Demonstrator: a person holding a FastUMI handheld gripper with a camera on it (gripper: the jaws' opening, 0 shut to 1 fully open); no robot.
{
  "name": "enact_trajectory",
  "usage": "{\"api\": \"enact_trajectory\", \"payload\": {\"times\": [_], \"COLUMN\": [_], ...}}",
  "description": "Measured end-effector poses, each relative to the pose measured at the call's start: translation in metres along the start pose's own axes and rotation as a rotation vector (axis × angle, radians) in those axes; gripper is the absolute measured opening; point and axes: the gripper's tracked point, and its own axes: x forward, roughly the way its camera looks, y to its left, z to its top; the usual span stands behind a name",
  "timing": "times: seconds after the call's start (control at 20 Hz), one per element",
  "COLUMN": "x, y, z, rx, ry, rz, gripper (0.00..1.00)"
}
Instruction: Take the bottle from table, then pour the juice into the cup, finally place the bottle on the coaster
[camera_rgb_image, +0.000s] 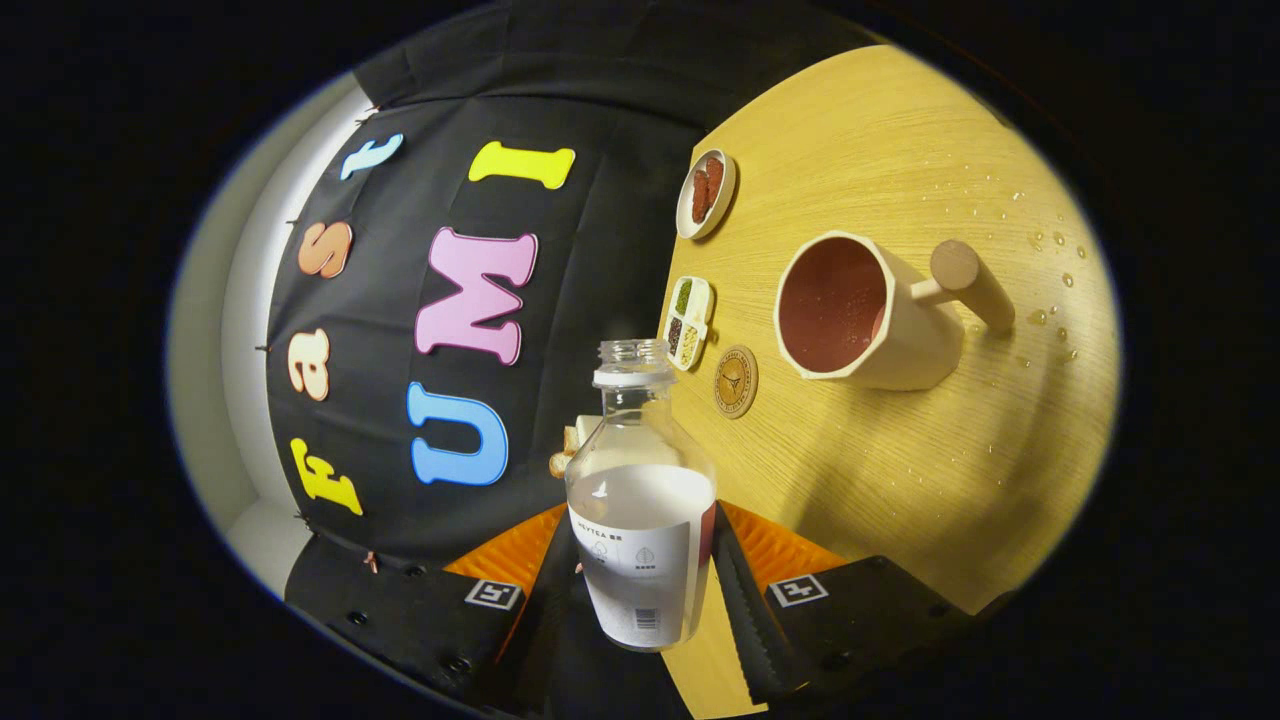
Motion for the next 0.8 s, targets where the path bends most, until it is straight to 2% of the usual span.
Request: {"api": "enact_trajectory", "payload": {"times": [0.8], "x": [0.002], "y": [-0.025], "z": [0.012], "rx": [0.242], "ry": [-0.021], "rz": [-0.025], "gripper": [0.75]}}
